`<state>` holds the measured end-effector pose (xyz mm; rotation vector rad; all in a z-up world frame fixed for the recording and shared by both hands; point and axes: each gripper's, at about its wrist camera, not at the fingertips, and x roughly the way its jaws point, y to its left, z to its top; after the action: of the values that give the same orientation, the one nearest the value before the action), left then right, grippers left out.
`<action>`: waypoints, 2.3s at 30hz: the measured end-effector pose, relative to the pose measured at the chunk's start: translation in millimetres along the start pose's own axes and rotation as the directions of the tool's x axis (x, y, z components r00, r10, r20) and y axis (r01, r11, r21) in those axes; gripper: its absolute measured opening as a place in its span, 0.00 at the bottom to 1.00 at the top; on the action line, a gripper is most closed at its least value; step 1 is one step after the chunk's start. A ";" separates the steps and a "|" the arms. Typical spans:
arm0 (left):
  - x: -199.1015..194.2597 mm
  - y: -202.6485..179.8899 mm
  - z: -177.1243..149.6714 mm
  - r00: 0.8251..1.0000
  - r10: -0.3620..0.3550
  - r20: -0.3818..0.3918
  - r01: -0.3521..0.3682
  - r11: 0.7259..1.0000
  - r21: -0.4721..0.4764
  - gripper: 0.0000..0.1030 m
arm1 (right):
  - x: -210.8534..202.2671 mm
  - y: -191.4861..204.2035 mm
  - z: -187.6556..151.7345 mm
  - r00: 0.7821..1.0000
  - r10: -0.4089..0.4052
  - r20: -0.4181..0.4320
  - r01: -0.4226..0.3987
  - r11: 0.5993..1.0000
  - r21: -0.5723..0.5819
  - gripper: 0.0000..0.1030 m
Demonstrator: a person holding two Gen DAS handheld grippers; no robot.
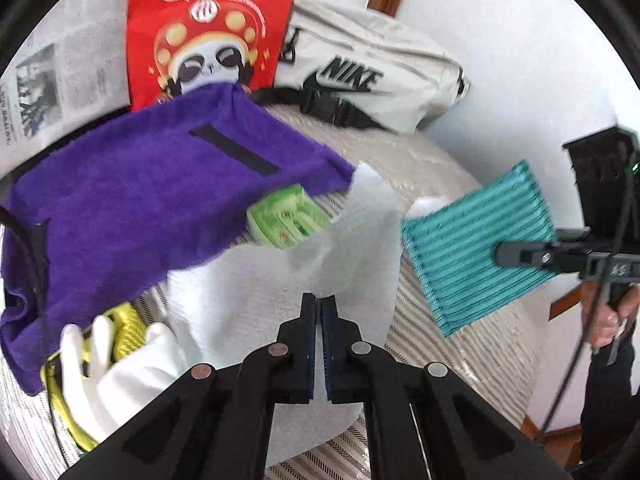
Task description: Organize soft objects
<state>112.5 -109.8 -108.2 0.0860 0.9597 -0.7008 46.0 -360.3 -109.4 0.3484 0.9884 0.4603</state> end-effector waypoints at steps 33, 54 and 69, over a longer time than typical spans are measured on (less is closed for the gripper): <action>11.0 32.4 -2.2 0.984 0.167 -0.065 -0.171 0.983 -0.071 0.18 | 28.6 39.5 24.5 0.997 -0.082 -0.014 0.079 0.988 -0.131 0.19; 33.2 -4.1 -4.2 0.967 0.248 -0.059 -0.242 0.966 0.092 0.75 | 29.1 23.7 15.1 0.996 -0.078 -0.038 0.074 0.991 -0.111 0.19; 34.6 1.4 -5.5 0.995 0.072 -0.065 -0.068 0.995 0.066 0.07 | 27.8 9.4 16.0 0.991 -0.131 -0.024 0.129 0.989 -0.079 0.19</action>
<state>122.3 -124.3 -138.5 0.1996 0.9939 -0.6672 70.7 -339.0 -116.6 0.2068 1.0117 0.3851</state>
